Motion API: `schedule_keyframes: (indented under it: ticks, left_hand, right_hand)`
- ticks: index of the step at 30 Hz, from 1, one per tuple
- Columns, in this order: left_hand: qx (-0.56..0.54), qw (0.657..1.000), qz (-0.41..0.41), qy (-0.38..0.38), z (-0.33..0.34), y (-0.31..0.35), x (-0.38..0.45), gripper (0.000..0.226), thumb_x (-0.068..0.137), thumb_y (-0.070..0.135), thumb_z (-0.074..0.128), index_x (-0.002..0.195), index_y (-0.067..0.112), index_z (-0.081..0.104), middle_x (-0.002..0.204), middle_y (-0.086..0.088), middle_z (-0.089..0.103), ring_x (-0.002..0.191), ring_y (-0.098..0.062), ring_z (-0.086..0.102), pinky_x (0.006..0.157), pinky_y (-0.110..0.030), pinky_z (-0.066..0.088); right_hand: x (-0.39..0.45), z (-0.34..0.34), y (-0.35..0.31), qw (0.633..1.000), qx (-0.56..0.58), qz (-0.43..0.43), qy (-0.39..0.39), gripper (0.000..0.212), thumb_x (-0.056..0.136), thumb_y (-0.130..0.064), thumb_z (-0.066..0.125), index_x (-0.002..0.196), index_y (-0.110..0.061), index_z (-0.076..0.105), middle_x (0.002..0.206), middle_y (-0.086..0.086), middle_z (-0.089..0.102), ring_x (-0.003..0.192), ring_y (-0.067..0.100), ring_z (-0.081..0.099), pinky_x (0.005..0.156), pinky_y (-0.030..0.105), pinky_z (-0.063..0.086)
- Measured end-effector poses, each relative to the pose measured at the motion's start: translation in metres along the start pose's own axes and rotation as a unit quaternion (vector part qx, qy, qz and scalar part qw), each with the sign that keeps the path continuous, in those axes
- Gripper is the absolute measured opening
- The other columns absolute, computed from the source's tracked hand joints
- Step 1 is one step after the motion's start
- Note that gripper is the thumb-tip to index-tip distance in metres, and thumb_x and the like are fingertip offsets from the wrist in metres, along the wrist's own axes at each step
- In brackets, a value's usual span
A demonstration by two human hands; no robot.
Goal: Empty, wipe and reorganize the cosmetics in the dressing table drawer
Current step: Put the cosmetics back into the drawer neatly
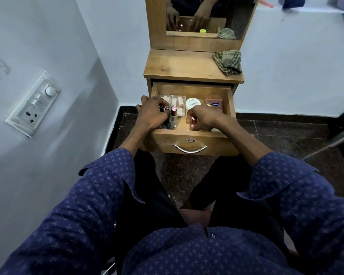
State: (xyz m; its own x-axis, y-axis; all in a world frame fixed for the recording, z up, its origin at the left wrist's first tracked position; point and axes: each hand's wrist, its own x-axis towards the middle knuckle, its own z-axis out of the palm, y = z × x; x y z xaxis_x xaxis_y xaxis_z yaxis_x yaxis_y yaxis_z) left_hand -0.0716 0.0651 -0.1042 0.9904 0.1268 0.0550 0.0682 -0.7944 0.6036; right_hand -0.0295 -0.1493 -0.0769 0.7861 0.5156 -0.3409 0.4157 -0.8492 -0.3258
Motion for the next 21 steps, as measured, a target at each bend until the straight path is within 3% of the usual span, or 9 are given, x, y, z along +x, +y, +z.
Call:
schedule_keyframes:
  ticks: [3,7,12,15,18,21]
  left_hand:
    - [-0.007,1.000,0.000,-0.002,0.000,0.001,-0.001,0.033,0.088,0.032,0.065,0.121,0.029,0.073,0.135,0.001,0.066,0.136,-0.023,0.036,0.112,-0.056,0.030]
    - [-0.004,1.000,-0.003,-0.001,-0.002,0.002,-0.002,0.034,0.089,0.031,0.065,0.122,0.029,0.073,0.136,0.000,0.066,0.137,-0.024,0.036,0.112,-0.054,0.031]
    - [-0.002,1.000,0.001,0.005,-0.002,0.003,-0.002,0.033,0.090,0.029,0.065,0.122,0.027,0.074,0.132,0.000,0.068,0.135,-0.025,0.037,0.100,-0.043,0.033]
    - [-0.006,1.000,-0.002,0.008,-0.002,0.003,-0.003,0.032,0.090,0.029,0.065,0.121,0.026,0.074,0.129,0.001,0.068,0.134,-0.025,0.037,0.103,-0.045,0.034]
    - [-0.008,1.000,-0.002,0.009,-0.003,0.003,-0.004,0.031,0.090,0.029,0.065,0.120,0.026,0.075,0.128,0.002,0.069,0.134,-0.025,0.038,0.103,-0.045,0.034]
    - [-0.010,1.000,-0.002,0.006,-0.004,0.002,-0.003,0.031,0.089,0.029,0.065,0.119,0.027,0.075,0.128,0.001,0.069,0.133,-0.025,0.038,0.106,-0.048,0.037]
  right_hand:
    - [0.005,0.008,-0.002,0.999,0.034,0.000,0.042,0.041,0.074,-0.008,0.090,0.108,-0.017,0.070,0.096,0.001,0.067,0.090,0.020,0.062,0.070,0.030,0.046]
    - [0.010,0.019,-0.011,0.991,0.101,0.015,0.082,0.051,0.069,-0.011,0.094,0.109,-0.014,0.063,0.099,0.002,0.066,0.088,0.019,0.059,0.068,0.031,0.044]
    - [0.021,0.027,-0.018,0.978,0.188,0.045,0.073,0.048,0.071,-0.003,0.089,0.103,-0.021,0.058,0.090,-0.002,0.068,0.085,0.018,0.063,0.068,0.031,0.051]
    - [0.026,0.031,-0.019,0.972,0.218,0.055,0.069,0.046,0.073,0.001,0.087,0.099,-0.022,0.057,0.089,-0.001,0.068,0.085,0.018,0.064,0.066,0.028,0.049]
    - [0.031,0.035,-0.016,0.965,0.244,0.073,0.071,0.048,0.075,0.003,0.085,0.091,-0.028,0.051,0.096,0.006,0.075,0.093,0.024,0.071,0.082,0.036,0.055]
    - [0.033,0.036,-0.016,0.952,0.290,0.084,0.053,0.052,0.072,0.006,0.087,0.092,-0.025,0.051,0.090,0.004,0.074,0.091,0.024,0.071,0.090,0.040,0.056]
